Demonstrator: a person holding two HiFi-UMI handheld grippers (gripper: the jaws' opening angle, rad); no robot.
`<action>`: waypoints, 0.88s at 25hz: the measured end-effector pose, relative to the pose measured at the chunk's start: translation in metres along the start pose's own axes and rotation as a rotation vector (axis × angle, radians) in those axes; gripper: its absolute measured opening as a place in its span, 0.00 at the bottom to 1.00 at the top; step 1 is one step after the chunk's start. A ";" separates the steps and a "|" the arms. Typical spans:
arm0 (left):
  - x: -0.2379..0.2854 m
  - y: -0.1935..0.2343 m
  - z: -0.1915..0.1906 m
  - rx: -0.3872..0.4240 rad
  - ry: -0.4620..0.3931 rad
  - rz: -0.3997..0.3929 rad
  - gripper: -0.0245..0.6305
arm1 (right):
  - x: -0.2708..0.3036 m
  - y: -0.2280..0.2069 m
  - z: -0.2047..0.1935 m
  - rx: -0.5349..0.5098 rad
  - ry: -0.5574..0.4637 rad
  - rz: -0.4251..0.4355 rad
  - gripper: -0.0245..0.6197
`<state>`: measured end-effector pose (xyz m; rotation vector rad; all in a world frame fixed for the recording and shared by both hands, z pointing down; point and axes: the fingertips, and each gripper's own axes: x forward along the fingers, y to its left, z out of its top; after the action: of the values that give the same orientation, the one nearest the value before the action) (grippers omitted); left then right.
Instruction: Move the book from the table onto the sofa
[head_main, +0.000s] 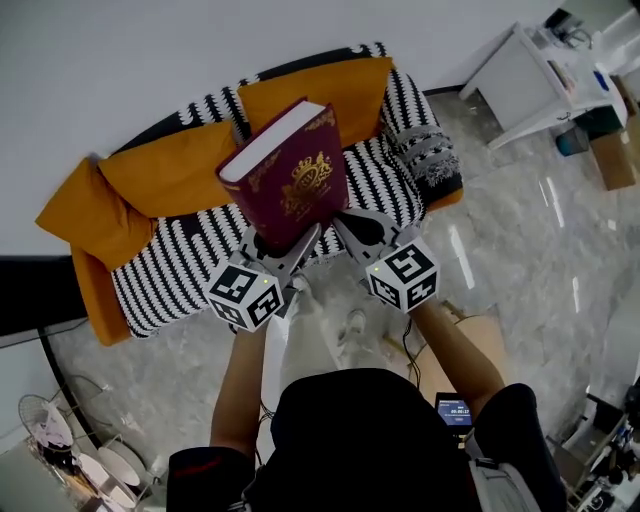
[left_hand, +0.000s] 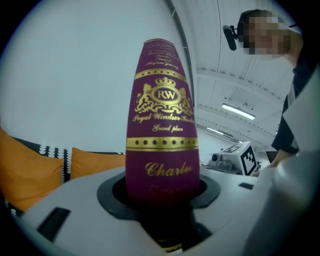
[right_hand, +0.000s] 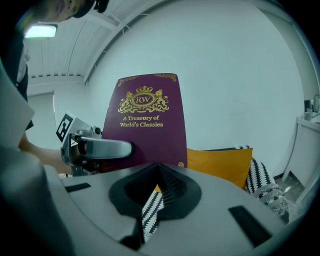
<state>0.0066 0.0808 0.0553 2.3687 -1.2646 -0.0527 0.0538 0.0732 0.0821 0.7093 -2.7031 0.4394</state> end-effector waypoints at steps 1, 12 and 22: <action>0.002 0.008 -0.002 -0.013 -0.001 -0.005 0.39 | 0.006 -0.003 -0.002 0.008 0.005 -0.005 0.06; 0.028 0.072 -0.048 -0.048 0.070 -0.020 0.39 | 0.066 -0.032 -0.051 0.118 0.058 -0.025 0.06; 0.054 0.126 -0.119 -0.096 0.164 -0.056 0.39 | 0.114 -0.058 -0.125 0.235 0.123 -0.066 0.06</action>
<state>-0.0324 0.0216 0.2224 2.2752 -1.0952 0.0606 0.0160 0.0226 0.2494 0.8025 -2.5306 0.7667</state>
